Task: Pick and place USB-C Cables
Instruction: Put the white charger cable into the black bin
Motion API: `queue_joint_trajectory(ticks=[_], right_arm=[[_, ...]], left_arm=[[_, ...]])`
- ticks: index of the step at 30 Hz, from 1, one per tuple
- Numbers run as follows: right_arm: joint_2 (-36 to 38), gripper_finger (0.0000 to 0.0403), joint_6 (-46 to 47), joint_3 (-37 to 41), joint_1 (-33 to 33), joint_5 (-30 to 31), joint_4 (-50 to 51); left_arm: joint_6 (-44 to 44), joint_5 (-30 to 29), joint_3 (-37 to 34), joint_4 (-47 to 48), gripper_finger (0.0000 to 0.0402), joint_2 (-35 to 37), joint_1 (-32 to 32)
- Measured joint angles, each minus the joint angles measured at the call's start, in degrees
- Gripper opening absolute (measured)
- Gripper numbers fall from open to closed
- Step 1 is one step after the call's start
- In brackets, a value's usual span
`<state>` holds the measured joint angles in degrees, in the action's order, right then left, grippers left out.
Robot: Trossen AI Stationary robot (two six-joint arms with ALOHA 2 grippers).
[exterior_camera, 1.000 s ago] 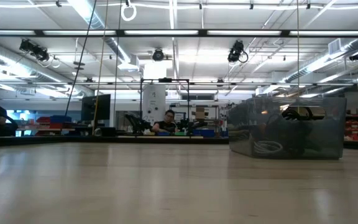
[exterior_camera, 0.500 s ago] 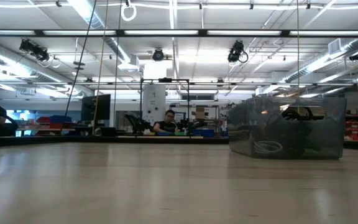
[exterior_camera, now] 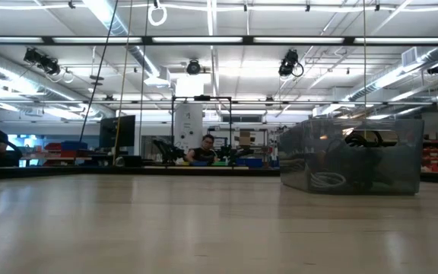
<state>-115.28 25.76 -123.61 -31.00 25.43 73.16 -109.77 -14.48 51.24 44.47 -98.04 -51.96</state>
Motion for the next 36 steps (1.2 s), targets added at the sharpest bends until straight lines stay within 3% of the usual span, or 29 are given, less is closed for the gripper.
queue_joint_trajectory(ticks=[3, 6, 12, 18, 24, 30, 36], right_arm=[[0.0, 0.0174, -0.5, 0.0, 0.3, 0.0, -0.2], [0.0, 0.0174, -0.9, 0.0, 0.8, 0.0, -0.7], [0.0, 0.0174, -0.8, 0.0, 2.2, 0.0, -1.7], [0.0, 0.0174, -0.4, 0.0, 3.3, 0.7, -0.7], [0.0, 0.0174, 3.9, 0.0, 3.3, 8.0, 7.7], [0.0, 0.0174, 2.0, 0.0, 0.1, 11.5, 0.8], [0.0, 0.0174, -9.3, 0.0, -3.9, 20.1, -13.7]], left_arm=[[4.2, -1.3, 0.2, 0.1, 0.0122, 0.0, 0.0], [13.6, -4.5, 1.1, 0.2, 0.0111, -0.2, 0.0], [29.9, -17.6, 3.0, 0.4, 0.0051, -0.3, 2.9], [46.5, -30.2, 6.9, 0.6, 0.0051, 0.2, 9.0], [63.8, -43.0, 14.0, -1.2, 0.0051, 3.4, 11.9], [81.4, -51.2, 17.0, -15.3, 0.0051, 7.8, 10.1], [95.7, -50.4, 17.0, -31.0, 0.0051, 9.0, 7.4]])
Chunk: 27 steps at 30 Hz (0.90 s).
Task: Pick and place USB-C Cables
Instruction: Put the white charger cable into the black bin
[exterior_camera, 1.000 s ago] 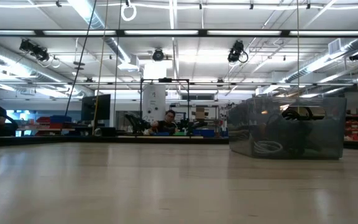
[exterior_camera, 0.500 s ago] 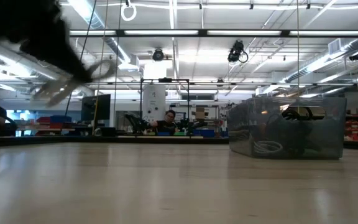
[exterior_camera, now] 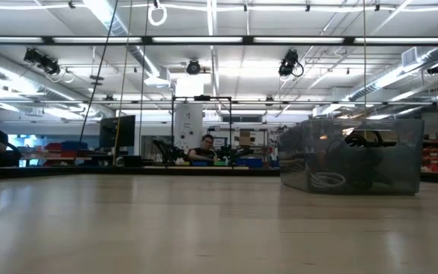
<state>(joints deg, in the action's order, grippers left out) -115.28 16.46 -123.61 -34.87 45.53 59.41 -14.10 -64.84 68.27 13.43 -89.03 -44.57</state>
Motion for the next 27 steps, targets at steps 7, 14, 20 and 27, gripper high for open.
queue_joint_trajectory(ticks=[7, 14, 20, 27], right_arm=[[0.0, 0.0174, -6.8, 0.0, -1.5, -4.1, -9.6], [0.0, 0.0174, -6.2, 0.0, -0.2, -5.1, -6.4], [0.0, 0.0174, -6.3, 0.0, 1.7, -5.3, -5.3], [0.1, 0.0174, -5.3, 1.4, 4.0, -13.4, -5.7]], left_arm=[[3.2, 2.1, 0.0, -4.1, 0.0051, 0.0, 0.1], [3.3, 2.1, 0.0, -4.3, 0.0051, 0.0, 0.0], [3.4, 4.6, 0.0, -4.3, 0.0052, 0.0, 0.0], [3.4, 5.1, 0.0, -4.6, 0.0052, 0.0, 0.1]])
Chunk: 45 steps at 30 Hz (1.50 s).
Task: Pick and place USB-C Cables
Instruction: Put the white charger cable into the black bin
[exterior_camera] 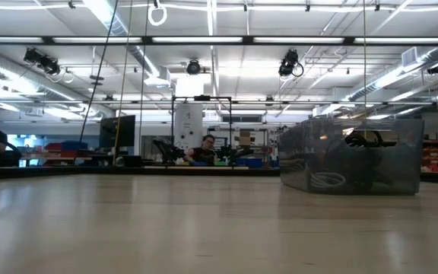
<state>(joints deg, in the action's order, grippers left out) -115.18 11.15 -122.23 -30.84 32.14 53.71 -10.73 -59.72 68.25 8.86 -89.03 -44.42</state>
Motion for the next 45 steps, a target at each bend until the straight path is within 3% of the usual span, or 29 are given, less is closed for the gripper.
queue_joint_trajectory(ticks=[7, 26, 41, 45], right_arm=[[-0.1, 0.0174, -1.9, 3.5, 0.9, -0.3, -1.8], [-0.1, 0.0167, -3.5, 3.5, 0.5, 2.6, -4.3], [-0.1, 0.0029, -3.5, 3.5, 0.5, 2.6, -3.1], [-0.1, 0.0020, -3.7, 3.5, 0.4, 2.6, -3.1]], left_arm=[[-0.5, 0.7, 0.0, 0.0, 0.0052, 0.0, 0.0], [-5.6, 2.0, 0.0, 3.0, 0.0052, -0.2, -0.1], [-7.1, 2.0, 0.0, 3.8, 0.0052, -0.2, -0.1], [-7.1, 2.0, 0.0, 4.0, 0.0053, -0.2, -0.1]])
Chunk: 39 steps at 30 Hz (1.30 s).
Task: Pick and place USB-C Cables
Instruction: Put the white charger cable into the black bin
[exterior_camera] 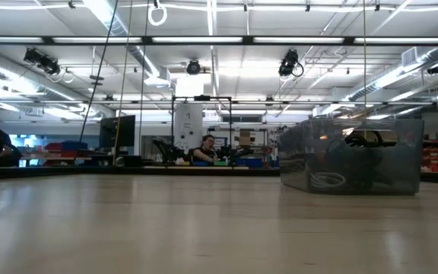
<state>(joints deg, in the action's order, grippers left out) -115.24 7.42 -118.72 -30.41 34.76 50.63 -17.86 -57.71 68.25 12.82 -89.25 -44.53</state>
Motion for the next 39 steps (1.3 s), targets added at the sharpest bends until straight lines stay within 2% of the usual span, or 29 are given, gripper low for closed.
queue_joint_trajectory(ticks=[5, 8, 16, 23, 28, 31, 36, 39], right_arm=[[0.0, 0.0020, 0.1, 0.0, 0.0, 0.4, 0.0], [0.0, 0.0020, 1.0, 0.0, 0.0, 1.3, 0.8], [0.1, 0.0020, 10.2, 0.0, 0.6, 2.3, 13.7], [0.1, 0.0020, 22.0, 0.0, 2.2, 3.3, 26.7], [0.1, 0.0020, 36.0, 0.1, 4.3, 3.2, 40.1], [0.8, 0.0020, 39.0, 2.7, 5.7, 1.6, 39.5], [1.0, 0.0020, 43.8, 7.9, 8.9, -4.6, 39.5], [1.0, 0.0020, 44.1, 11.7, 10.6, -5.6, 39.5]], left_arm=[[0.0, 0.1, 0.0, 0.2, 0.0055, 0.0, 0.0], [-3.2, 0.7, 0.0, 2.0, 0.0069, 0.0, 0.2], [-13.1, 1.9, -0.1, 14.0, 0.0157, -0.1, 1.4], [-13.1, 4.2, -0.1, 15.8, 0.0210, -0.1, 1.6], [-14.8, 6.0, -0.1, 16.5, 0.0212, -0.1, 1.6], [-15.7, 6.5, -0.1, 17.0, 0.0206, -0.1, 1.6], [-16.5, 6.6, 0.0, 17.7, 0.0200, -0.1, 1.5], [-16.5, 7.0, 0.0, 18.1, 0.0199, -0.1, 1.5]])
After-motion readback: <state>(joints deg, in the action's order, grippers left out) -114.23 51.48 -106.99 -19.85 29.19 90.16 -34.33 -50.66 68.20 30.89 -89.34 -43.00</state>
